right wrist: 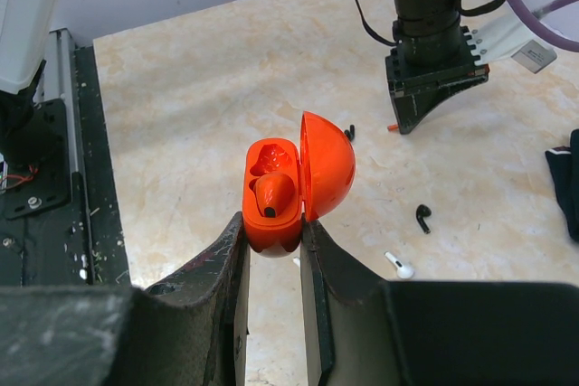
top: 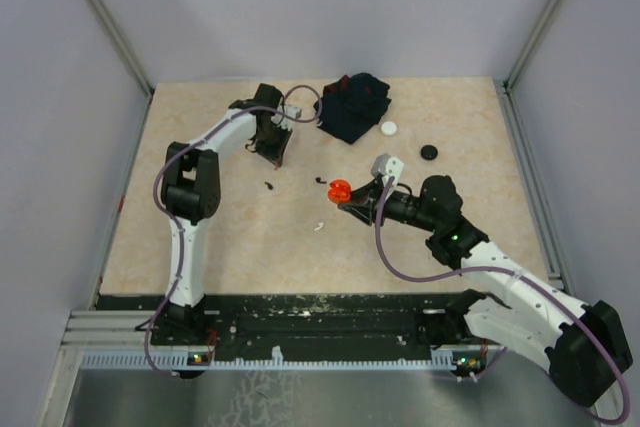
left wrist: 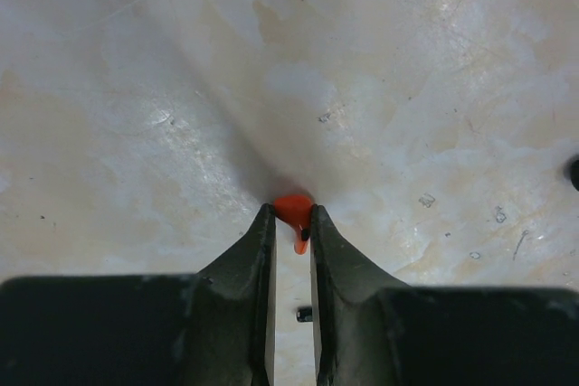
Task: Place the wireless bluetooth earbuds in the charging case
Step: Pick up the earbud from the center of the board.
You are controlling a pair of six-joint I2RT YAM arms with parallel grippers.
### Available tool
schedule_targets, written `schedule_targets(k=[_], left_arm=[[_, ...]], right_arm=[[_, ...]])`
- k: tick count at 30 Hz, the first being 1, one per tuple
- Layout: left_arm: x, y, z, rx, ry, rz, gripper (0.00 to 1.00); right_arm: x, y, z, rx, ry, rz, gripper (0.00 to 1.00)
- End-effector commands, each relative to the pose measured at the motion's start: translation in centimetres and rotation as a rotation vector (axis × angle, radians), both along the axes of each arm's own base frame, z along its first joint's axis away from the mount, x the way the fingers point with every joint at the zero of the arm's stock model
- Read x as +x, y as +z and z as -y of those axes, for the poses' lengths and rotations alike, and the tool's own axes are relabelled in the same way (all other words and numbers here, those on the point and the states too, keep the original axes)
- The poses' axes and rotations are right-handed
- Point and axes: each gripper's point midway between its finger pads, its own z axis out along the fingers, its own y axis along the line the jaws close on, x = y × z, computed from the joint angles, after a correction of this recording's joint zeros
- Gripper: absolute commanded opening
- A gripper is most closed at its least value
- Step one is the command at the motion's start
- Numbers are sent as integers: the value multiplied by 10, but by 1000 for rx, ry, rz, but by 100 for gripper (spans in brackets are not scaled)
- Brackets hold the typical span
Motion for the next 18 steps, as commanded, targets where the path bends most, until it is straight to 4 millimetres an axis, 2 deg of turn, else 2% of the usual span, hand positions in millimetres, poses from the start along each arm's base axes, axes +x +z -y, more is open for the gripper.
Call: schedule_targets(k=[1, 5, 11, 18], left_arm=[[-12, 17, 8, -57, 15, -8, 10], [-11, 45, 16, -138, 54, 81, 2], [-17, 103, 28, -284, 114, 253, 2], [-49, 166, 42, -436, 168, 456, 1]], right_arm=[[4, 18, 1, 38, -14, 58, 0], [8, 19, 2, 44, -38, 60, 0], [12, 22, 1, 74, -50, 69, 0], [18, 19, 0, 109, -76, 104, 0]])
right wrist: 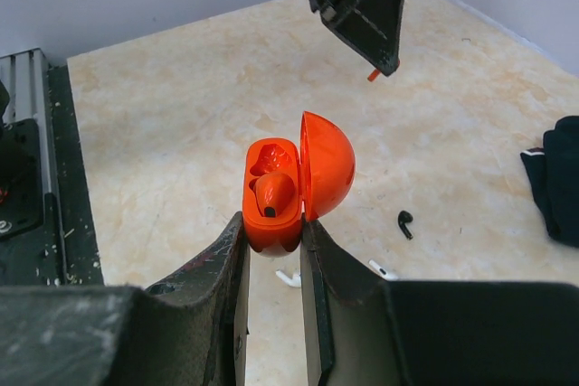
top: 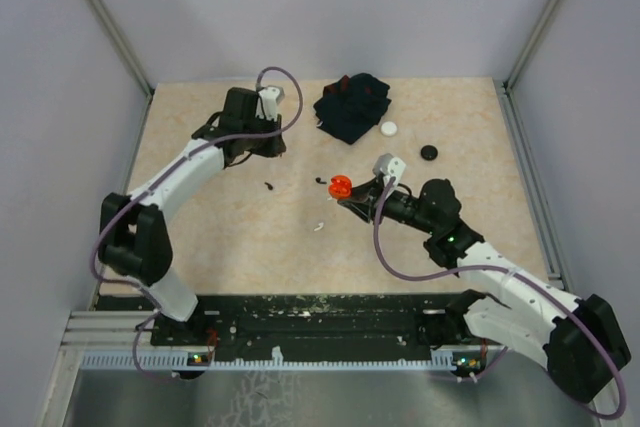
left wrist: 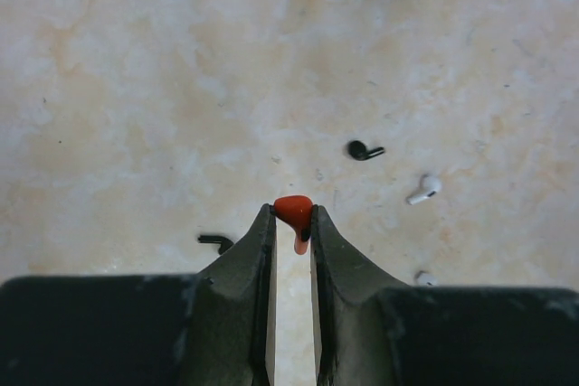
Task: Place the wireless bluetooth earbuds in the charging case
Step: Pick up the earbud from the center of the board, then place the earbud in the charging case.
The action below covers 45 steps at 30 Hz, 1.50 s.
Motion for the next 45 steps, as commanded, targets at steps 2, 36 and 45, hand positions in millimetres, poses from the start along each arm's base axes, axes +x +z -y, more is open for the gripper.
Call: schedule_targets(k=[2, 36, 45], left_arm=[[-14, 55, 22, -156, 54, 197, 2], [-136, 170, 92, -521, -141, 623, 0], [-138, 167, 103, -542, -177, 648, 0]], right_arm=[[8, 19, -2, 89, -30, 120, 0], [54, 47, -23, 187, -184, 460, 0], [47, 50, -26, 230, -150, 438, 0]])
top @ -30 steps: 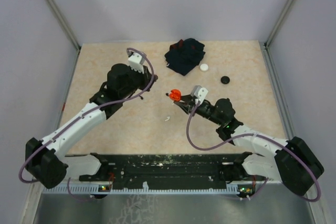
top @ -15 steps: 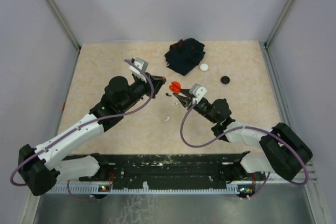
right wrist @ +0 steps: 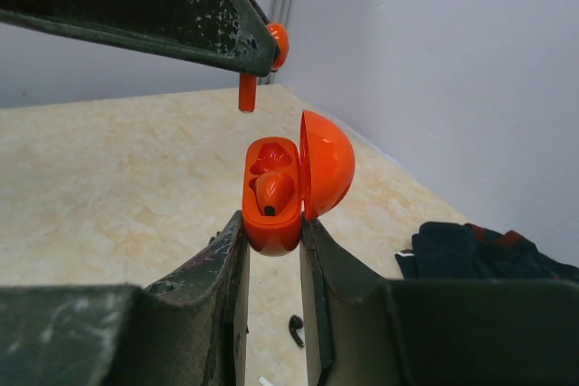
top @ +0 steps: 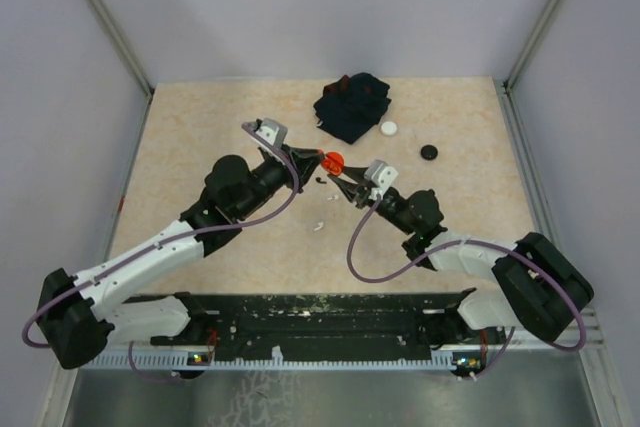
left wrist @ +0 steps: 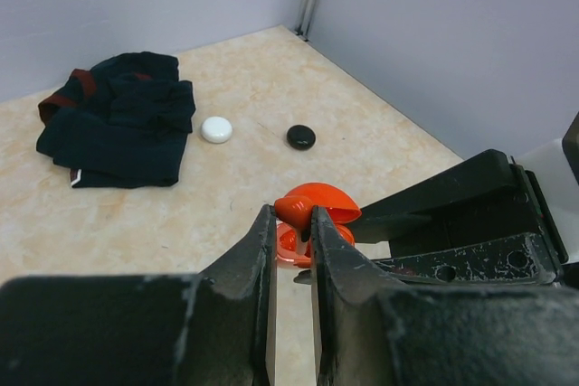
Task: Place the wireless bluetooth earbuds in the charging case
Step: Place the earbud in the charging case.
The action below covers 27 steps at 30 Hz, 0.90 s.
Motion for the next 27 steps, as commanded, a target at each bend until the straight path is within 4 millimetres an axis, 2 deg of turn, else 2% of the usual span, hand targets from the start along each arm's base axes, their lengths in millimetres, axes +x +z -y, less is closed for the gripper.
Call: schedule_targets(k=[1, 9, 12, 27], left_arm=[[-1, 5, 8, -24, -22, 46, 0], [-4, -2, 15, -14, -47, 44, 0], [-6, -3, 17, -13, -59, 46, 0], [-6, -12, 19, 48, -47, 90, 0]], right_arm=[[-7, 37, -6, 101, 47, 72, 0], [-7, 35, -4, 119, 45, 52, 0], [-9, 41, -3, 144, 47, 67, 0], [-11, 44, -4, 162, 61, 56, 0]])
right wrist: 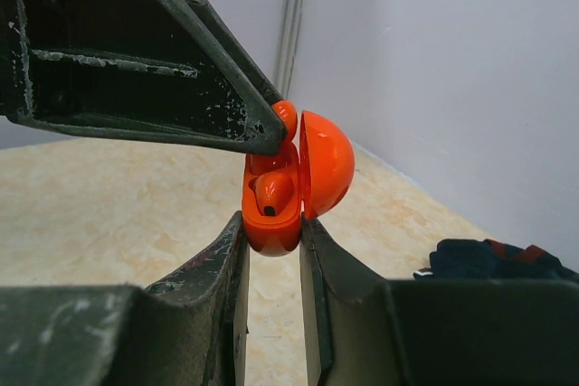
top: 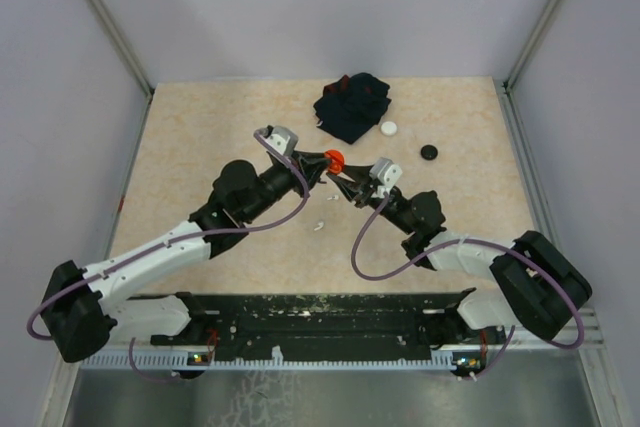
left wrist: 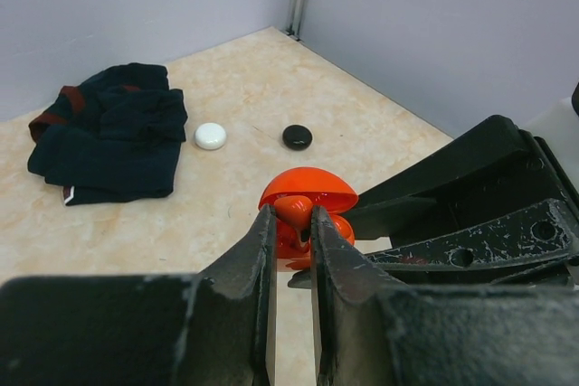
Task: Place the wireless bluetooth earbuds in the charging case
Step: Place the earbud in the charging case.
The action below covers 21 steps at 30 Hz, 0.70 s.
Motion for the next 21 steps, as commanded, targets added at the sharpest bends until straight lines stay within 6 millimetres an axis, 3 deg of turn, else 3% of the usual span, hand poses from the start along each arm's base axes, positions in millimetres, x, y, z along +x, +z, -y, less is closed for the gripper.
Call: schedule_targets(k=[1, 7, 12, 21], left_arm=[[-1, -3, 3, 24, 3, 36, 0], [-5, -8, 8, 61, -9, 57, 8], [-10, -10, 12, 67, -33, 54, 26], [-14, -13, 11, 69, -39, 29, 36]], right_arm=[[-6, 31, -1, 77, 24, 67, 0], [-8, 30, -1, 74, 31, 62, 0], [-9, 30, -1, 78, 33, 58, 0], [-10, 32, -1, 94, 41, 53, 0]])
